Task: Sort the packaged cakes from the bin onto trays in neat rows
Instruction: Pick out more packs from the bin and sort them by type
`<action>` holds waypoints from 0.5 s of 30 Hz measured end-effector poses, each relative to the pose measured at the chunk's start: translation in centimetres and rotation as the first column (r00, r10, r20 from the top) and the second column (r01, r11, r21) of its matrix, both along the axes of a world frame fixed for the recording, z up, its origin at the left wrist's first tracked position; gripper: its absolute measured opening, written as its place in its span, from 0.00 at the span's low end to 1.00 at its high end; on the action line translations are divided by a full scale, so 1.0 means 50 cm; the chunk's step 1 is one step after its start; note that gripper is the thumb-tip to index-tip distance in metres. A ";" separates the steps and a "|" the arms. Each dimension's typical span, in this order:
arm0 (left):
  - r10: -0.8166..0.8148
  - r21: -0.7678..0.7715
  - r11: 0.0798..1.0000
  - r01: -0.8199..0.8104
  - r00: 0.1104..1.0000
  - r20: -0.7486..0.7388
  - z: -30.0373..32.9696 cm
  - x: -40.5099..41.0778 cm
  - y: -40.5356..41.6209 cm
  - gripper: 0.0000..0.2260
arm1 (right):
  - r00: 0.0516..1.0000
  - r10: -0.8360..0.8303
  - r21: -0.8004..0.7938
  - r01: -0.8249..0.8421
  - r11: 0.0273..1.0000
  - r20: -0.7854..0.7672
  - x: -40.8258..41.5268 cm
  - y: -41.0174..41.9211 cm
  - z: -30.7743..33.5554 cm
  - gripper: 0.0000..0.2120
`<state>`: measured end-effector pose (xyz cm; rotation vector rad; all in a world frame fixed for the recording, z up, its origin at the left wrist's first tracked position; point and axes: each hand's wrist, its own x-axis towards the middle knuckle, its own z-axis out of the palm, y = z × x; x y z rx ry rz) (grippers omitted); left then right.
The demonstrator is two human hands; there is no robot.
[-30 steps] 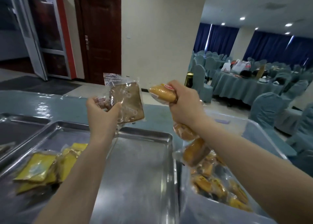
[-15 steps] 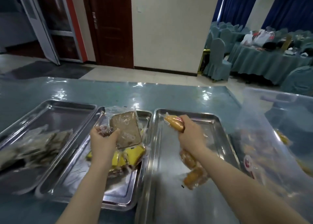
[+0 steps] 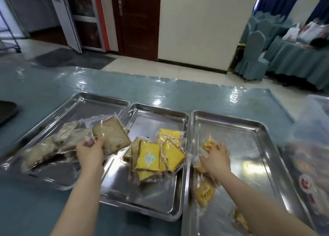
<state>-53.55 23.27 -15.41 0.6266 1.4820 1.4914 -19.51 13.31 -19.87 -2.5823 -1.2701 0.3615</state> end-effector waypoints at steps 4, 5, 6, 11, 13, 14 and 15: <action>0.023 -0.061 0.998 -0.022 1.000 0.014 0.008 -0.071 0.085 0.24 | 0.998 -0.024 0.045 0.027 0.999 -0.055 -0.019 0.011 -0.004 0.25; 0.014 -0.086 0.996 -0.016 1.000 -0.027 0.010 -0.086 0.110 0.25 | 0.998 -0.019 0.058 0.023 0.998 -0.056 -0.024 0.012 -0.004 0.26; -0.011 -0.104 0.995 0.003 0.997 -0.078 0.015 -0.096 0.130 0.25 | 0.998 -0.012 0.062 0.015 0.998 -0.057 -0.029 0.012 -0.002 0.26; -0.099 -0.228 0.969 0.094 0.995 -0.011 0.015 -0.108 0.180 0.28 | 0.994 0.021 0.044 -0.017 0.999 -0.103 -0.037 0.010 0.012 0.24; -0.089 -0.264 0.960 0.093 0.996 0.027 0.007 -0.097 0.171 0.21 | 0.991 0.038 0.059 -0.031 0.998 -0.126 -0.034 0.007 0.017 0.23; -0.078 -0.262 0.961 0.091 0.995 0.057 0.005 -0.087 0.163 0.14 | 0.990 0.049 0.067 -0.040 0.997 -0.131 -0.033 0.005 0.019 0.22; -0.076 -0.257 0.961 0.099 0.993 0.095 0.002 -0.077 0.154 0.08 | 0.989 0.064 0.076 -0.054 0.996 -0.137 -0.033 0.004 0.021 0.22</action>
